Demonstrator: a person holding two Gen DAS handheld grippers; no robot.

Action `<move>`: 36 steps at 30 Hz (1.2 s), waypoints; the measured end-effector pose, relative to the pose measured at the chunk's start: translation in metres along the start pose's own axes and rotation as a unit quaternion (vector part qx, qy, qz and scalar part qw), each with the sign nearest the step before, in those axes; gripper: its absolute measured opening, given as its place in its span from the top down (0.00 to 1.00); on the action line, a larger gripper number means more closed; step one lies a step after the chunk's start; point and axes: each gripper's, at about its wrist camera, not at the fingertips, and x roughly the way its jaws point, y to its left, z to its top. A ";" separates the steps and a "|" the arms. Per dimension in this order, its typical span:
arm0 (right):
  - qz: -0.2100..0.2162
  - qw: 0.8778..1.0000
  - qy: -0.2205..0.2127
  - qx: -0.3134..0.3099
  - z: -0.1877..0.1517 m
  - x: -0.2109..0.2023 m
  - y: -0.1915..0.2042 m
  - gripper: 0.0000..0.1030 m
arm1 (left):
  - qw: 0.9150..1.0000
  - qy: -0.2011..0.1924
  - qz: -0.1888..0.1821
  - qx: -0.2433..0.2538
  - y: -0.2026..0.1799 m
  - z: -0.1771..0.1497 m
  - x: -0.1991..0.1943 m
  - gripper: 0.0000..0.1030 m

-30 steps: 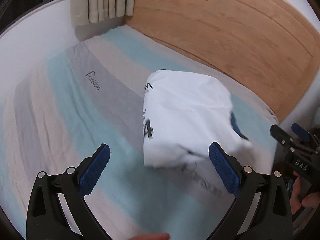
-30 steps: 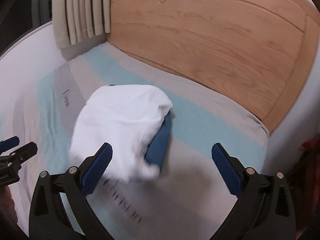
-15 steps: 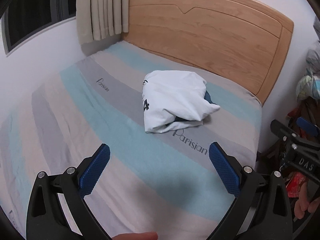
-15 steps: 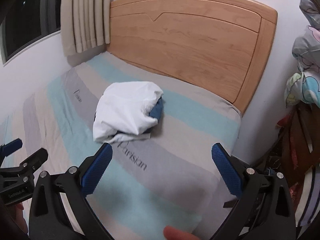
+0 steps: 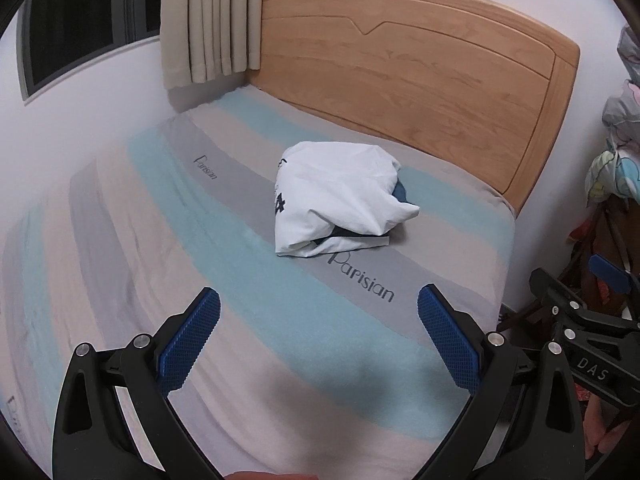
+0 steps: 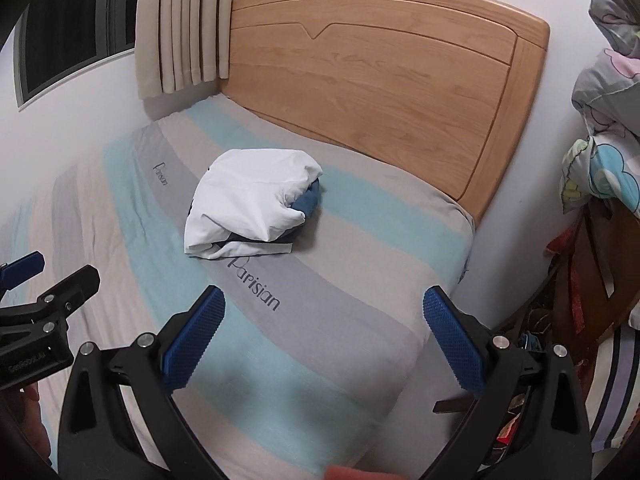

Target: Fold large clothes

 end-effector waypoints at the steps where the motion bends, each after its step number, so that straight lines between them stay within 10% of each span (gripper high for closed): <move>1: 0.002 1.000 -0.001 -0.001 -0.003 -0.003 -0.001 0.07 | 1.000 -0.001 0.000 0.001 -0.001 -0.001 0.000 0.06; 36: 0.000 1.000 0.008 0.006 -0.011 -0.005 -0.003 0.07 | 1.000 -0.007 0.005 0.008 -0.010 -0.001 0.010 0.06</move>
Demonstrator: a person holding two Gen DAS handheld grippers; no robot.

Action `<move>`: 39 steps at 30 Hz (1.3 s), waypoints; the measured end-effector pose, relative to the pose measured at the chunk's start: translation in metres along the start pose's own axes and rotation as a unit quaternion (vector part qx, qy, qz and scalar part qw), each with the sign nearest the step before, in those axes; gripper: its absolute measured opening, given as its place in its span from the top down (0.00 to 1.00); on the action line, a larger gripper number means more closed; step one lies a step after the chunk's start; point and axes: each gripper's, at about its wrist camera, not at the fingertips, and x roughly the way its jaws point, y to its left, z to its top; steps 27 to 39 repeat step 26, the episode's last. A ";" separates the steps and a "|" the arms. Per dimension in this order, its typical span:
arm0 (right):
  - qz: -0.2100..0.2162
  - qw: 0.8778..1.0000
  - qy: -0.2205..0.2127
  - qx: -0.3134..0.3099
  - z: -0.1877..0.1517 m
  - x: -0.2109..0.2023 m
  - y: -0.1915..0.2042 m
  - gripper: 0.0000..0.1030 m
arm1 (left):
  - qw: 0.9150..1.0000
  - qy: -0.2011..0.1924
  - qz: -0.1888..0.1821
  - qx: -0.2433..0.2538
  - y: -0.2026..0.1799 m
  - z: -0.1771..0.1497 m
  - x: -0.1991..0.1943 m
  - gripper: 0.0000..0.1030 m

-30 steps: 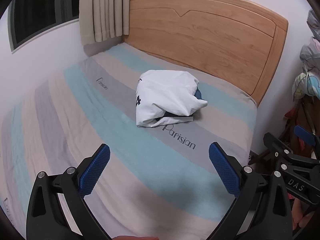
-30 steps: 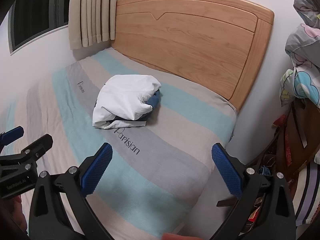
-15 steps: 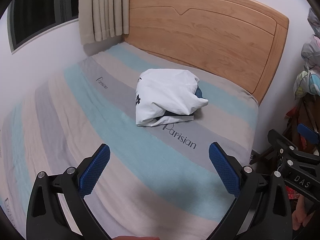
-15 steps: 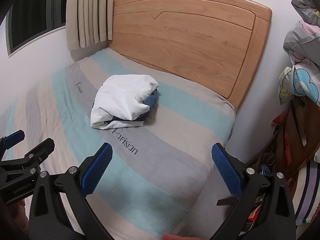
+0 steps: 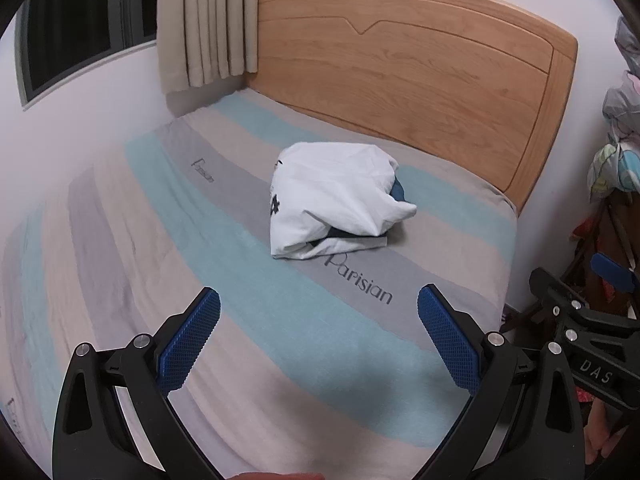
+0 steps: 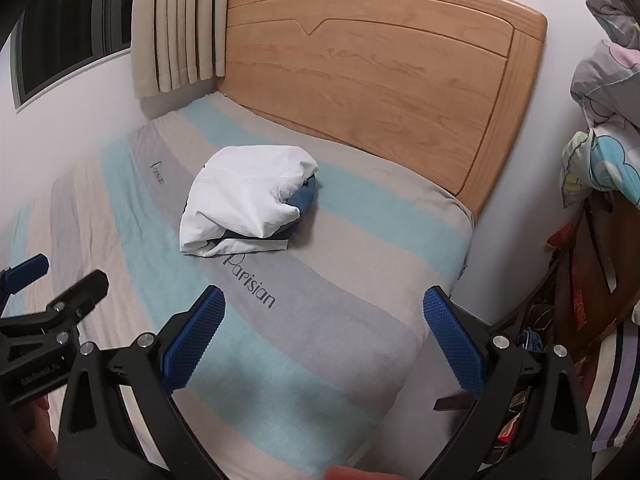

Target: Fold large clothes

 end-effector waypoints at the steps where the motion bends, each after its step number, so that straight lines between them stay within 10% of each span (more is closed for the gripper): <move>1: -0.001 1.000 0.000 0.001 0.000 0.000 0.000 0.07 | 1.000 -0.001 0.000 -0.002 0.001 0.001 -0.001 0.06; 39: 0.001 1.000 0.006 0.002 -0.003 -0.001 0.001 0.07 | 1.000 0.013 -0.012 0.001 -0.004 -0.002 0.004 0.06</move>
